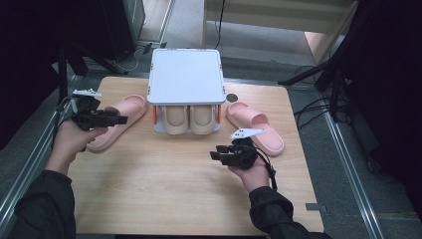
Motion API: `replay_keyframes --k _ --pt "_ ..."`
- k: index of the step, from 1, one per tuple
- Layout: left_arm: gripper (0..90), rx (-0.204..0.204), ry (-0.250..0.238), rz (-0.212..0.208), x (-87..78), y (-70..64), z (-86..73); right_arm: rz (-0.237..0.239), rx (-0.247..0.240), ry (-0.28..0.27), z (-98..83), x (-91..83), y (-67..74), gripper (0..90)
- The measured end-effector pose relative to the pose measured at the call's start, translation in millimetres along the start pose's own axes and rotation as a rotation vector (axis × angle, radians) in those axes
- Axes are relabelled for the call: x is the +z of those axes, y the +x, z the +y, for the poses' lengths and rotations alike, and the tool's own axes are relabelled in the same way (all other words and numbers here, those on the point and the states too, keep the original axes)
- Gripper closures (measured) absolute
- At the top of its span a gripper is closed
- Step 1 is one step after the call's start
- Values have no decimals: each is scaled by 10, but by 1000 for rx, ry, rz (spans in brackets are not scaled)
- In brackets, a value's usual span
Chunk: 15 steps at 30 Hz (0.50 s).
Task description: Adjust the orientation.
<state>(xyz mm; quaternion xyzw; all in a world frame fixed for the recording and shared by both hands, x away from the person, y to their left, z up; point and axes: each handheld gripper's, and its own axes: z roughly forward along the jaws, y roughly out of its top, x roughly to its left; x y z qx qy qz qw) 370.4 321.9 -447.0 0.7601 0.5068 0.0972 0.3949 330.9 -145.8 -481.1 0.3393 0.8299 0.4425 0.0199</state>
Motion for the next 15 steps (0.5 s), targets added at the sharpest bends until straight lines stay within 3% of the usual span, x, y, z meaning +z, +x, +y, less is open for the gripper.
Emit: replay_keyframes --k 5,9,15 --pt "411 -10 26 44 97 150 -97 -5 2 8 -7 16 1 607" --pt "413 -36 33 56 166 245 -143 -6 3 15 -26 21 17 605" --pt "439 -41 40 70 297 334 -155 -17 9 13 -65 -5 16 602"
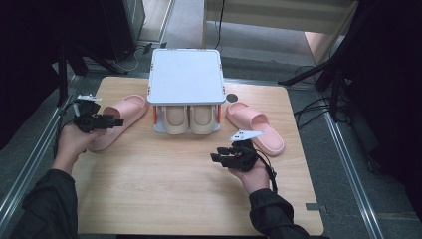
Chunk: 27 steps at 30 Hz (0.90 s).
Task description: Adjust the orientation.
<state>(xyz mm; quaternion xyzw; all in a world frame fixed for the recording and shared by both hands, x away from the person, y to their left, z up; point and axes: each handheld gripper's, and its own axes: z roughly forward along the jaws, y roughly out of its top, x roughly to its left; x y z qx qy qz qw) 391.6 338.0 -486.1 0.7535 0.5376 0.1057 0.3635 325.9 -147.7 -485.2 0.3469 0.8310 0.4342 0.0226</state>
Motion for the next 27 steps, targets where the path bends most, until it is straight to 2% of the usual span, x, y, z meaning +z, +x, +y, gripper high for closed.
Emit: replay_keyframes --k 4,10,13,17,18,23,27 --pt "449 -28 24 -2 111 49 24 -12 14 -1 -44 -37 -7 605" --pt "523 -13 45 -8 260 47 91 -39 23 -2 -127 -111 -4 610" --pt "589 -2 41 -9 326 36 123 -51 33 -9 -166 -173 -17 611" --pt "736 -9 60 -5 387 42 144 -64 65 -22 -213 -256 -48 622" --pt "759 -6 60 -9 387 42 149 -64 70 -25 -222 -275 -56 629" --pt "816 20 52 23 317 25 210 -71 112 -39 -245 -333 -90 629" --pt "838 -12 46 32 230 23 248 -73 117 -48 -238 -360 -101 628"
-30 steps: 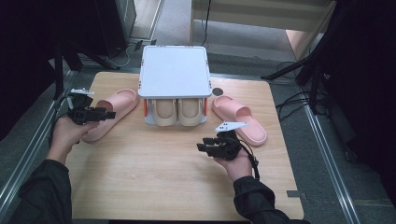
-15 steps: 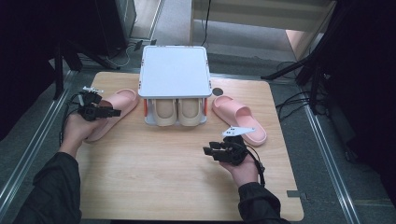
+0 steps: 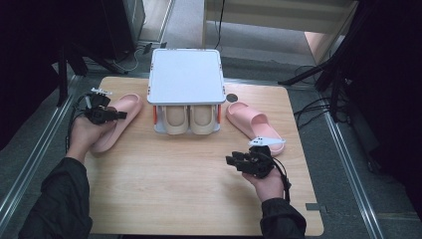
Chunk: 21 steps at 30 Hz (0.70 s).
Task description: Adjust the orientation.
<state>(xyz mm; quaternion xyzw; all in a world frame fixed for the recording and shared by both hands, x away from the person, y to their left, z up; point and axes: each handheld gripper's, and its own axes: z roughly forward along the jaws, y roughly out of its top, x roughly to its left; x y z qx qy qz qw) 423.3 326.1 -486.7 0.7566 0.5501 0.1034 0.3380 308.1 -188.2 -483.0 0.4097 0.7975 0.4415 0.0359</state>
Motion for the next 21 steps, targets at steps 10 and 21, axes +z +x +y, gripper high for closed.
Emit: replay_keyframes --k 10,21 --pt "837 -10 -37 -17 -351 -137 -27 21 7 5 81 15 1 620" --pt "835 5 -33 -36 -734 -426 -353 36 -76 15 111 -88 70 615"
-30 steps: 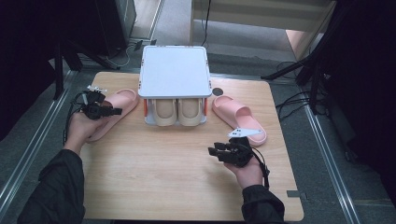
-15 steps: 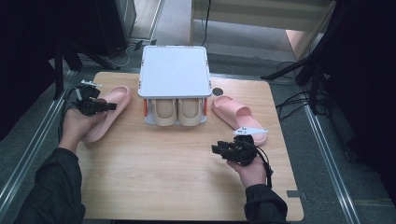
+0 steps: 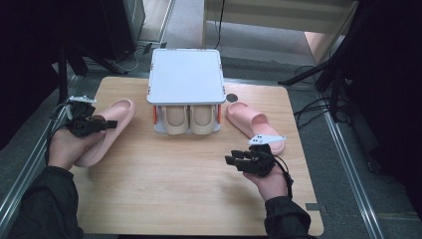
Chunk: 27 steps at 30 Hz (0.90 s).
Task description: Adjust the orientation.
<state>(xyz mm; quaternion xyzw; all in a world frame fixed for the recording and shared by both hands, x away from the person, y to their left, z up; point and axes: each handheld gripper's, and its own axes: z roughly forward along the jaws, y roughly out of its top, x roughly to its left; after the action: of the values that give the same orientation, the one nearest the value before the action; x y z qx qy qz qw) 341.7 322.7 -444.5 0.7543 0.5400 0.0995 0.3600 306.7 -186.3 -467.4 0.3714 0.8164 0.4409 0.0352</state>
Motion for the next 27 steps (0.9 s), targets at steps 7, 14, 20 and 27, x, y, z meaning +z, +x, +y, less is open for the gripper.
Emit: replay_keyframes --k 7,14,20,27 --pt "833 25 -3 -33 -74 -270 -159 16 -13 0 57 48 -11 607" --pt "832 61 -2 -64 -38 -523 -189 29 -28 24 99 159 3 604" --pt "831 107 17 -96 74 -798 -188 45 -39 34 137 237 30 606" --pt "831 177 54 -151 282 -1136 -214 64 -36 44 166 280 50 638"
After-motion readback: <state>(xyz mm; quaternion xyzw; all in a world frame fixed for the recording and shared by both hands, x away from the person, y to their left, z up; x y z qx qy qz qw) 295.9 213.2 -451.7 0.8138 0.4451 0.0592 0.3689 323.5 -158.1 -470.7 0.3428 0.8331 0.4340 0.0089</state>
